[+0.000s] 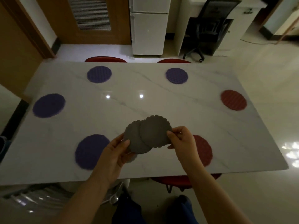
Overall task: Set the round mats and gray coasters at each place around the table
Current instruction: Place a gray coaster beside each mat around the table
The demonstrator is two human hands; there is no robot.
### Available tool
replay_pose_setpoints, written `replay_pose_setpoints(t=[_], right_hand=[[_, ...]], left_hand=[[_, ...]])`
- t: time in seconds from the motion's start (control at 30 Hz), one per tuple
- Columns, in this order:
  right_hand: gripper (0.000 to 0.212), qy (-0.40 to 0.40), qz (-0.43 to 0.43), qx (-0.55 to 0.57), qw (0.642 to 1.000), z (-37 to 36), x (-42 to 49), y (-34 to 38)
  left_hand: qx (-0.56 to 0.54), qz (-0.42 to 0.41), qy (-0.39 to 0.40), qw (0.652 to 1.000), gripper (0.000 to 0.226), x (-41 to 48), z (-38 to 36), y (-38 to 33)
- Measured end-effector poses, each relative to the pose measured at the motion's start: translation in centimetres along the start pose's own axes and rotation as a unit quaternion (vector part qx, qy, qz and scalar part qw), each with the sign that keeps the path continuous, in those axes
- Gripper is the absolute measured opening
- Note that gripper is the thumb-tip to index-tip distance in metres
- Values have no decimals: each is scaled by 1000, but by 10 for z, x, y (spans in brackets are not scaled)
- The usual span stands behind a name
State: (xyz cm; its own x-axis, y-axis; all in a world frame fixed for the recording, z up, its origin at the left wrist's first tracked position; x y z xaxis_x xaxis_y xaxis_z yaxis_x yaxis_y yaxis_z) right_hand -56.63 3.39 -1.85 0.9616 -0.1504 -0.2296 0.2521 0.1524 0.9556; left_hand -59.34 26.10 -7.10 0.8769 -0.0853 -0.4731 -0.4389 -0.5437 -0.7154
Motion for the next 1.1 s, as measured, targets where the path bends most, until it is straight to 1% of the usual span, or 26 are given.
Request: replay_pose_setpoints(t=[0.1,0.23,0.27,0.33,0.43,0.57,0.7,0.8,0.97,1.1], right_hand=[[8,-38,-32,26,998,72,11,-23],[6,-87,-61,46,993,174,26,-56],[5,-98,-67,44,992,199,31,-64],[10,-118,-88,21,989,242,39,-84],[15,-122,-135,-15,983,283,49,-121],[20,-111,-190,-54,974,303,60,-171],[21,-110,-228,-69,965,306,65,-200],[20,-108,-234,-92,962,303,70,-207],[22,-99,-239,-183,949,302,72,-210],[25,-97,-241,-224,939,302,69,-208]], left_hand=[[-3,-13,-9,1000,42,8,-46,27],[-41,-27,-19,999,41,17,-108,73],[-50,-27,-19,998,42,19,-122,85],[-57,-24,-15,998,43,19,-148,107],[-45,-17,-18,999,46,18,-174,131],[-32,-13,-35,999,46,15,-191,149],[-18,-7,-41,999,44,11,-191,157],[-22,-7,-48,999,46,10,-185,159],[-27,-1,-56,998,44,8,-178,162],[-23,0,-55,998,42,7,-176,159]])
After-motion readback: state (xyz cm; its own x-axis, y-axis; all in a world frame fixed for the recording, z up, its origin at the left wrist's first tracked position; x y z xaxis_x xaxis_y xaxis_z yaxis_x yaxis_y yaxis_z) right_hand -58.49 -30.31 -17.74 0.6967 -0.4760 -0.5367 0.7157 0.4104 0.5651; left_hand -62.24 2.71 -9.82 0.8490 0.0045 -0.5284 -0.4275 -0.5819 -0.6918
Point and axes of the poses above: each hand's wrist, its own x-axis towards the middle knuckle, its own z-axis out of the back of the hand, y = z × x, the point moved 6 cm from there along x, towards the middle knuckle, and after that the axes turned 2 degrees about y, right-handed, at the moved point
